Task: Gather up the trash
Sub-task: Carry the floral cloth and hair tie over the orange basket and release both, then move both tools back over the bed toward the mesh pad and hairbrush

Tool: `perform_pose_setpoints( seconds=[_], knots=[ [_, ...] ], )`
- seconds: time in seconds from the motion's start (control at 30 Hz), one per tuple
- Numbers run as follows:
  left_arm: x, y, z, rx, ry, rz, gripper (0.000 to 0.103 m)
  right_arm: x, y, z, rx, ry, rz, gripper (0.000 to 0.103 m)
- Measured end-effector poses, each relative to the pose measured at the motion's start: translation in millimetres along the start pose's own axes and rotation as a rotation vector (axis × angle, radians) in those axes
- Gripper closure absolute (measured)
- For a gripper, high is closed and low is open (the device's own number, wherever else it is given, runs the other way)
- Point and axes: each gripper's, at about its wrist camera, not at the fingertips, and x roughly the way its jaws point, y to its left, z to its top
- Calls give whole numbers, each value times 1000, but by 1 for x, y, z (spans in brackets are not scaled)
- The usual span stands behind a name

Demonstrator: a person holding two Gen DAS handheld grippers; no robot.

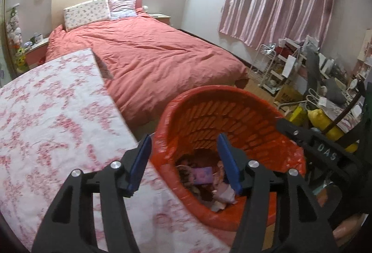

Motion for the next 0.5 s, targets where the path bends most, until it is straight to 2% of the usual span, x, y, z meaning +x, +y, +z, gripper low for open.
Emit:
perform_pose_setpoints(
  seconds=[0.3, 0.5],
  knots=[
    [-36, 50, -14, -25, -22, 123, 39, -3, 24, -7, -63, 26, 8, 58],
    [-73, 107, -29, -82, -44, 254, 35, -4, 48, -14, -125, 53, 11, 55]
  ],
)
